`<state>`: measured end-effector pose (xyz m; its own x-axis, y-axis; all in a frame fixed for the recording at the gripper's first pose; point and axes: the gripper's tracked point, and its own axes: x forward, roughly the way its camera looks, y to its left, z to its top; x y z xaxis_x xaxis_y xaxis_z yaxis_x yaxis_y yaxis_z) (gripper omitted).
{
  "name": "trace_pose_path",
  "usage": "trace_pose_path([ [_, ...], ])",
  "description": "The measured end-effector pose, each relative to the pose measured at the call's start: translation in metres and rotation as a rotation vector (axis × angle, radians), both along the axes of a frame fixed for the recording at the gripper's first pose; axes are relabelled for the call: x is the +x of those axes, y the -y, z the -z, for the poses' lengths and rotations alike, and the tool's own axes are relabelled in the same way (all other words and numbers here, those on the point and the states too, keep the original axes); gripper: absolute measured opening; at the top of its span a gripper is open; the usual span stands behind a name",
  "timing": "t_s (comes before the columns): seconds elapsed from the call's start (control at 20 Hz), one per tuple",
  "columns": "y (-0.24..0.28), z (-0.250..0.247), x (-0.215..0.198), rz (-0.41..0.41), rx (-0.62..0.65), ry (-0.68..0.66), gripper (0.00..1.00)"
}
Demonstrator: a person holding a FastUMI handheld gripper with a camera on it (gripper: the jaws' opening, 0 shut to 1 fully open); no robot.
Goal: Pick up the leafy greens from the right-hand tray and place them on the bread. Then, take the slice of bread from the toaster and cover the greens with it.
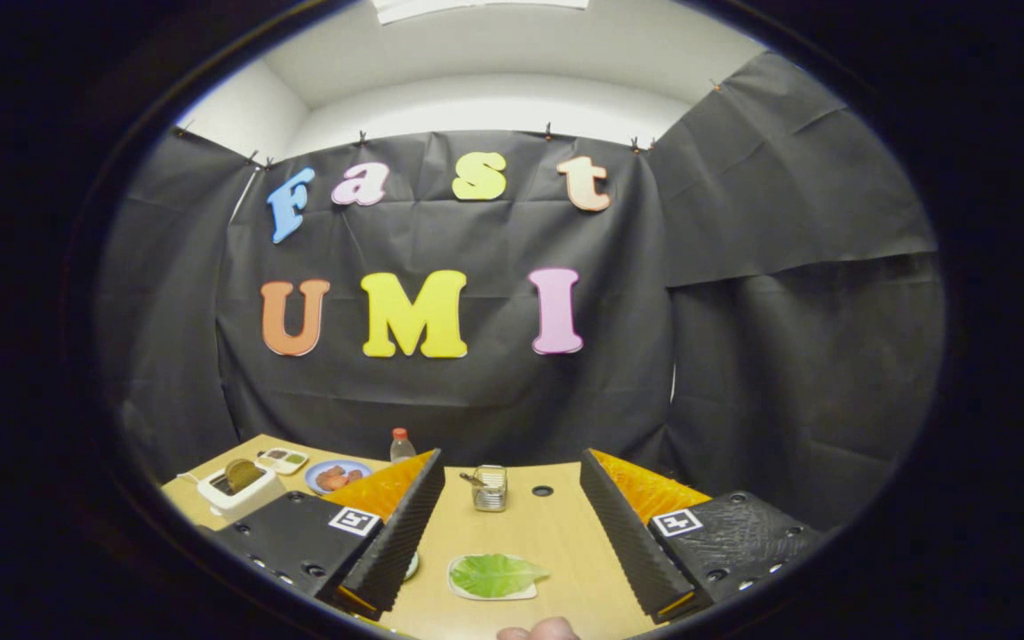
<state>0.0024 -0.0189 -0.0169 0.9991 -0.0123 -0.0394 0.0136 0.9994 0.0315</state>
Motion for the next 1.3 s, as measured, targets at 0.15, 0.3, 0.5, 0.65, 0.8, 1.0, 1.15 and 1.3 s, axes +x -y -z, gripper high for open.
trace_pose_path([
  [0.15, 0.008, -0.001, 0.003, 0.006, -0.004, 0.002, 0.95],
  [0.3, 0.014, 0.005, 0.007, -0.001, -0.009, -0.007, 0.95],
  [0.5, 0.021, 0.023, 0.018, -0.015, -0.009, -0.035, 0.95],
  [0.65, 0.025, 0.051, 0.029, -0.032, 0.000, -0.086, 0.95],
  [0.8, 0.030, 0.088, 0.048, -0.045, -0.001, -0.137, 0.95],
  [1.0, 0.034, 0.156, 0.078, -0.056, 0.021, -0.237, 0.95],
  [1.15, 0.035, 0.209, 0.101, -0.061, 0.026, -0.319, 0.95],
  [1.3, 0.033, 0.262, 0.123, -0.068, 0.026, -0.402, 0.95],
])
